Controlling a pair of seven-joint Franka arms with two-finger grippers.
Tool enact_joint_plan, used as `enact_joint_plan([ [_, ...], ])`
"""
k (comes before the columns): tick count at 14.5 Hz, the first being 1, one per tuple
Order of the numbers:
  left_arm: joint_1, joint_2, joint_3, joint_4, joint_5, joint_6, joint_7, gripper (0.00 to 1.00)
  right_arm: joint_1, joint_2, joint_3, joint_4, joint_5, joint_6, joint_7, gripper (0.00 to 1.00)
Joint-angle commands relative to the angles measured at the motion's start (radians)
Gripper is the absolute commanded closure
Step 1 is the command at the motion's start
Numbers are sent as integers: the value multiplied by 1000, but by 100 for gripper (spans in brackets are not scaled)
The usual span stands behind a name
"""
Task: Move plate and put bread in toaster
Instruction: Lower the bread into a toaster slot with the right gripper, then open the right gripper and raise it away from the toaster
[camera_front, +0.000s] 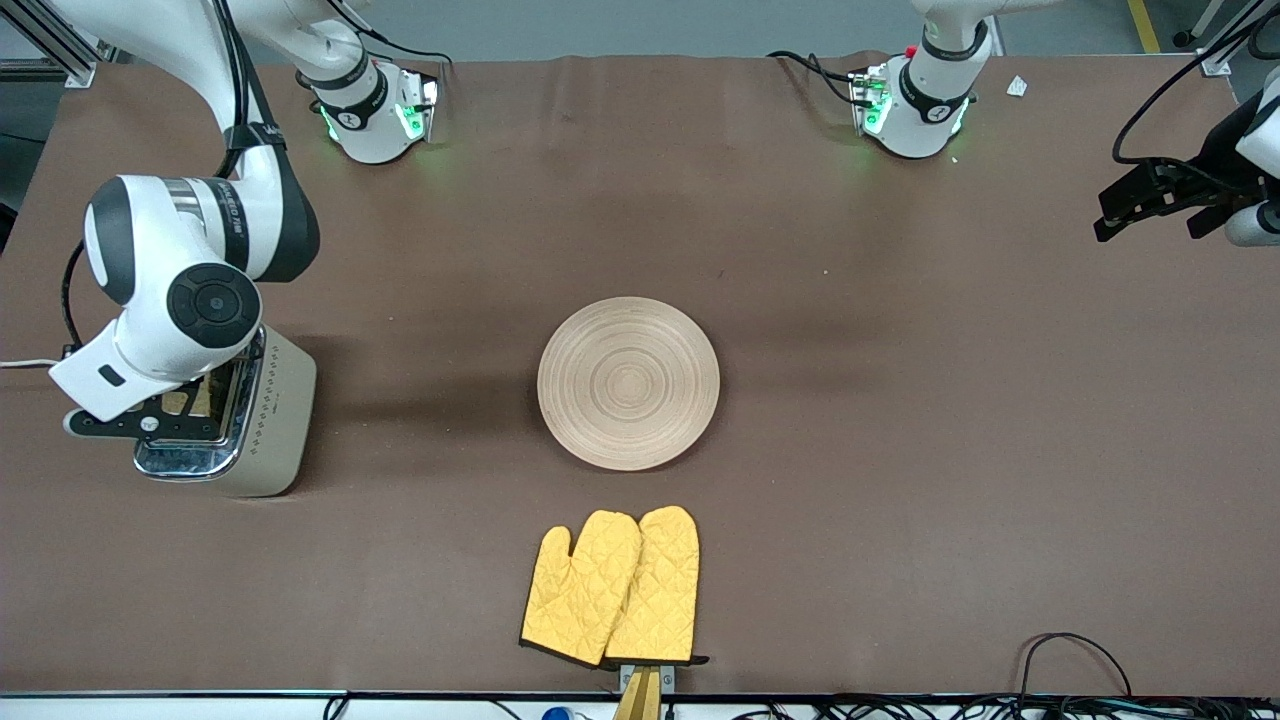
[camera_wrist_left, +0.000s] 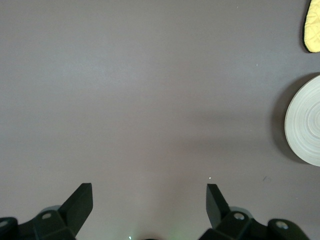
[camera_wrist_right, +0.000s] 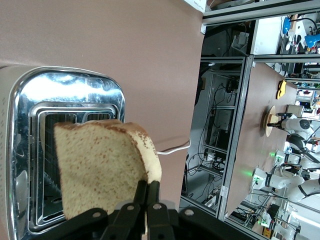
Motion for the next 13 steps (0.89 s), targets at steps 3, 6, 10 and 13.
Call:
enact_joint_plan([
  [3,5,14,0,18,4,9,8,0,10,10,4,-14,-23,34,41,100],
  [6,8,6,2,18,4,6,8,0,7,49,4,-14,-26,71,50,100],
  [10,6,8,-1,19,57,6,10,0,4,86,4,-12,-12,76,76,100],
  [13,8,3,-1,19,50,2,11,0,-21,90,4,-5,59,82,71,68],
])
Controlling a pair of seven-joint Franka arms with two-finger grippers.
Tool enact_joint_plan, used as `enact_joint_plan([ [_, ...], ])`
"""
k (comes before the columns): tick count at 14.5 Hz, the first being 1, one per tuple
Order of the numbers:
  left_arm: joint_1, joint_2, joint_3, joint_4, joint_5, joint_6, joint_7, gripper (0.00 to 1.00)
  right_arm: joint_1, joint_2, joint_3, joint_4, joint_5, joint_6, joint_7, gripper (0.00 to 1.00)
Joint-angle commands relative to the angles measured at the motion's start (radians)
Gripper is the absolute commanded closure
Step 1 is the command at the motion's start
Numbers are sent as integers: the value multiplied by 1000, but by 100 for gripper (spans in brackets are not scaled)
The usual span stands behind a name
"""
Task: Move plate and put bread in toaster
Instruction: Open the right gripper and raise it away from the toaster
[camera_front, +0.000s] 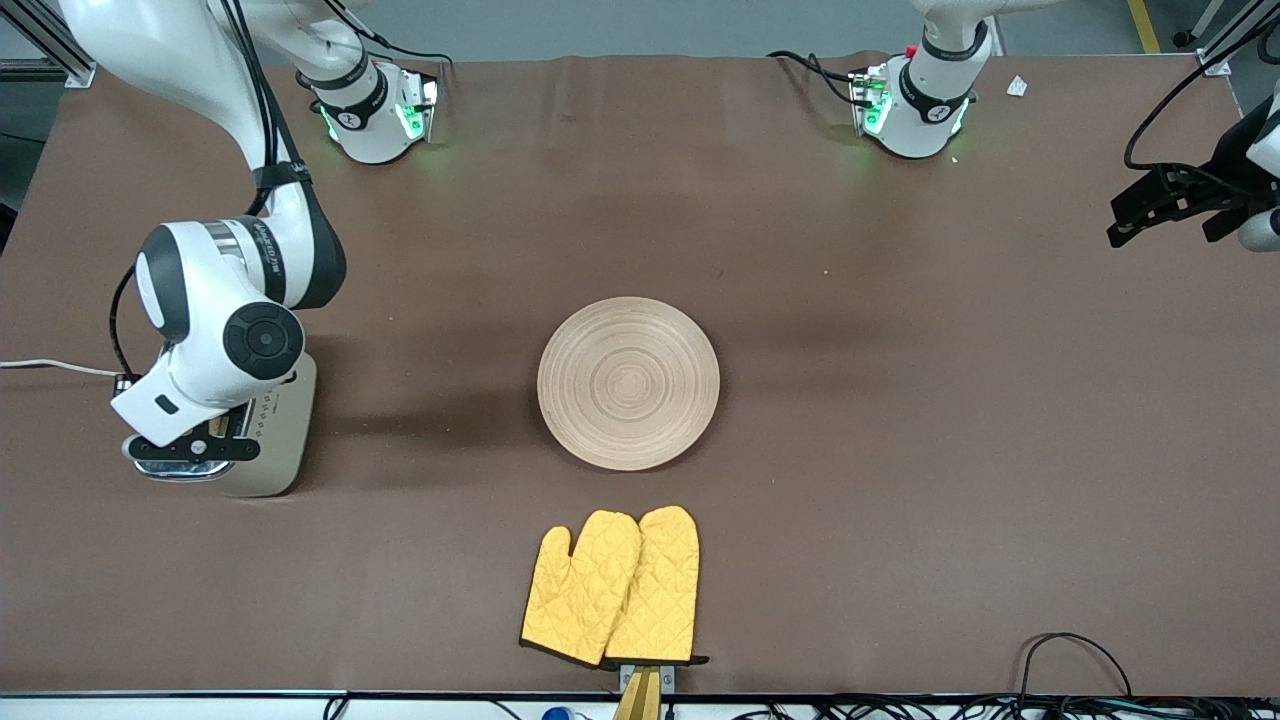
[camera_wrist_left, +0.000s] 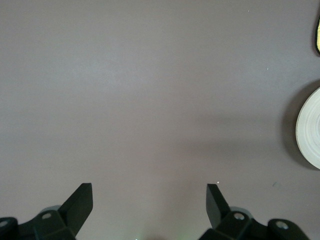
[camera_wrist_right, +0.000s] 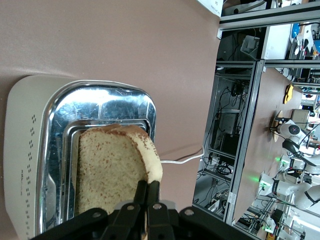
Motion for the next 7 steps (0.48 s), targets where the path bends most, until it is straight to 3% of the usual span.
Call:
enact_joint_plan([
  [1,3,0,-3,14,17,-7,11,0,-54,4,4,5,98,56,2,35],
  [2,3,-2,-2,13,17,-7,13,0,-71,4,4,5,139,105,0,9],
  [3,5,-2,-2,14,17,-7,13,0,-82,3,4,7,174,120,0,0],
  [7,3,-3,-2,14,17,-7,14,0,-117,-19,1,103,380,86,-29,0],
])
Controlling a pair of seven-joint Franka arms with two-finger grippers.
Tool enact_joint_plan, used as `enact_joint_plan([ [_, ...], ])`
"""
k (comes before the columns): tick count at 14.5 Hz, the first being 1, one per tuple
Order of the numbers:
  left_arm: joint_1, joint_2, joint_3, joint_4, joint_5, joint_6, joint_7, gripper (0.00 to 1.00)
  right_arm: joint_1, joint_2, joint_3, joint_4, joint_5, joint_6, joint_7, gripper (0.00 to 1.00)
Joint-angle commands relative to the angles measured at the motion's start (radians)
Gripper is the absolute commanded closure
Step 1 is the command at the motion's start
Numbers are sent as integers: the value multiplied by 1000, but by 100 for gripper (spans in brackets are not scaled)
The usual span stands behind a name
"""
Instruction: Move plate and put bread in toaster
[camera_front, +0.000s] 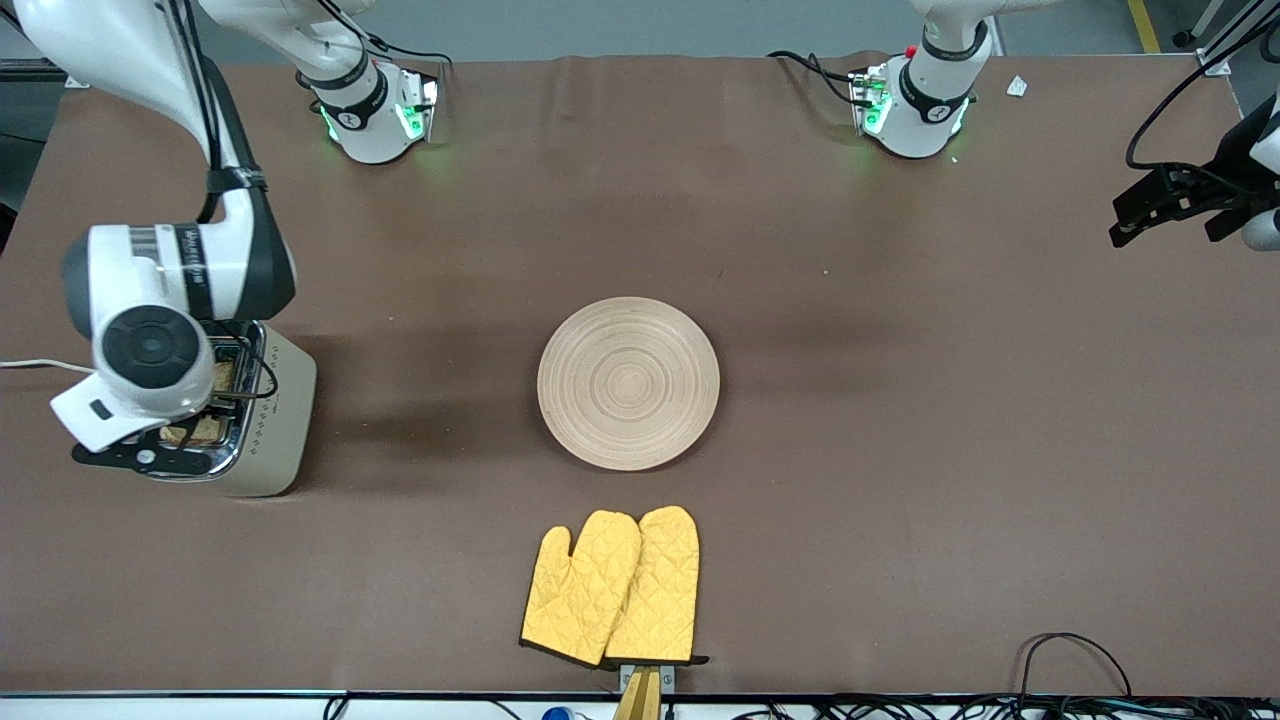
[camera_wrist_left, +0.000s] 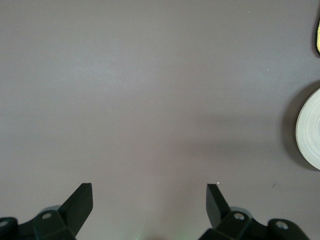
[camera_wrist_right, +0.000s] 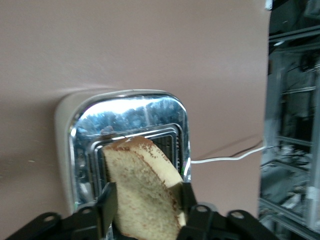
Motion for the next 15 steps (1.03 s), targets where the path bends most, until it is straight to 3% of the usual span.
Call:
enact_joint_plan([
  [1,2,-3,-2,12,15,-8,14,0,-24,-31,11,80,123,-52,-30,0],
  [5,2,-5,-2,12,15,-10,16,0,-50,-98,9,194,256,-147,-87,0],
  [9,2,-6,1,14,14,-11,16,0,-112,-210,9,180,465,-163,-119,0],
  [11,3,-22,3,10,12,-11,14,0,-127,-255,9,150,508,-172,-157,0],
  [15,2,-28,-2,4,12,-11,-1,0,-132,-422,9,-39,554,-161,-187,0],
])
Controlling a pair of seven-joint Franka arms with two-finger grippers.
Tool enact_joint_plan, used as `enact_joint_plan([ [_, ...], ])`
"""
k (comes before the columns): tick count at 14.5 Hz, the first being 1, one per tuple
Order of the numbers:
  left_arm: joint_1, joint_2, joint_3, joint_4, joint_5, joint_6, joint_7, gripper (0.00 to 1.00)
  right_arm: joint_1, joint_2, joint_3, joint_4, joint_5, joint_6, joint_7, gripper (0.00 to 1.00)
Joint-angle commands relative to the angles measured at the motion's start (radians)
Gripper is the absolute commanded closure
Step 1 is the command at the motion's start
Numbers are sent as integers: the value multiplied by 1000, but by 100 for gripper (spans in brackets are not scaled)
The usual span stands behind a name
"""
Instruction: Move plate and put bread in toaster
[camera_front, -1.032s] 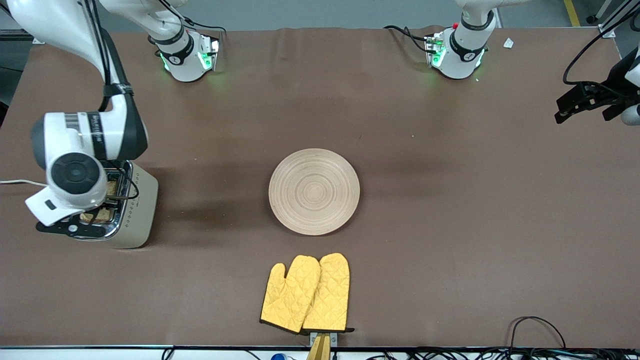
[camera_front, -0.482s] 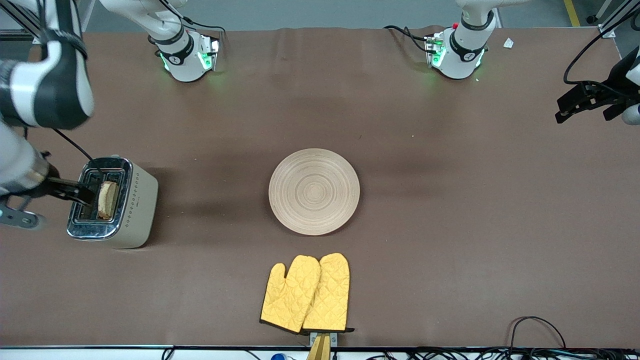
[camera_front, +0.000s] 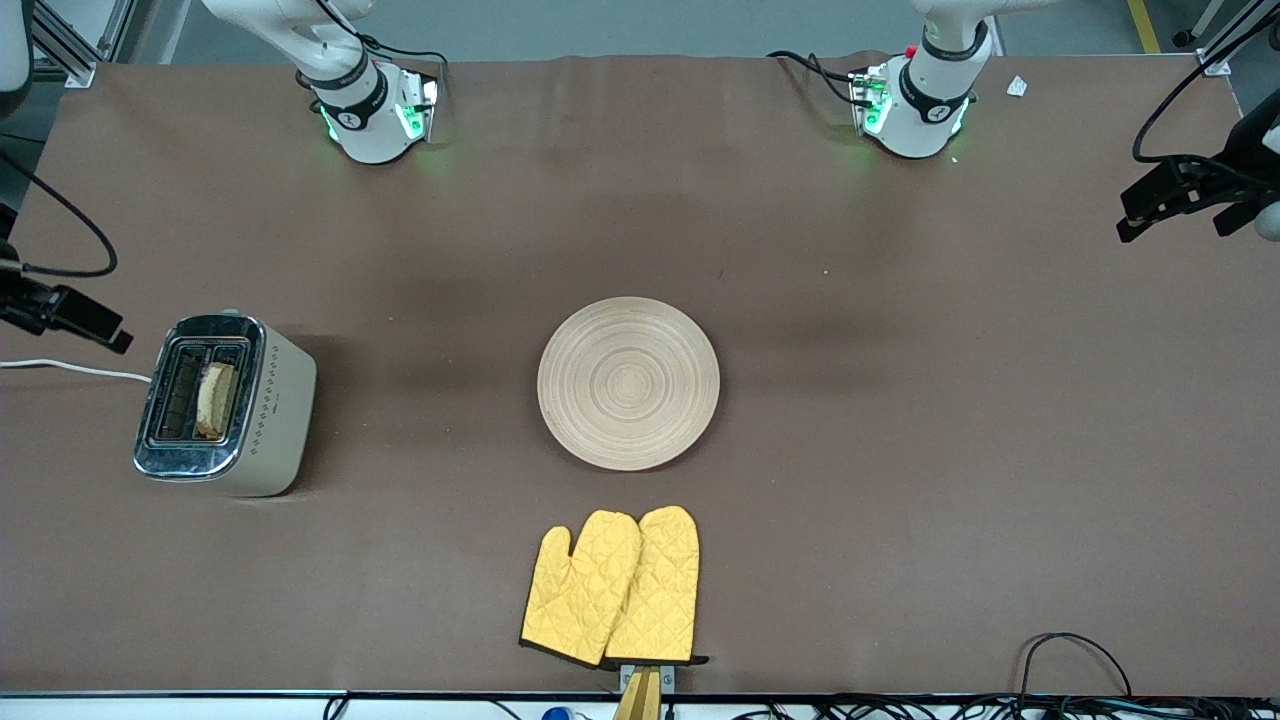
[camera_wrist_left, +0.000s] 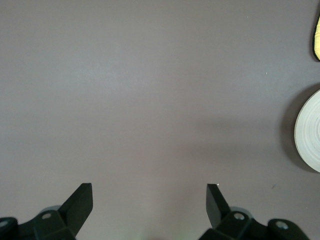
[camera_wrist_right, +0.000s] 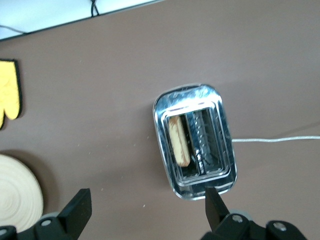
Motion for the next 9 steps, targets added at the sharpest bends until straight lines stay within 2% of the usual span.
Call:
enact_joint_plan([
  [1,1,-17,-5,-3,12,-11,-1,0,-6,-144,11,-174,28,17,-17,0],
  [6,-8,-46,-11,-52,11,-9,10,0,-10,-210,10,-197,12,-2,-35,0],
  [9,-6,-52,-35,-55,11,-11,8,0,-33,-224,10,-197,11,-15,-138,0],
])
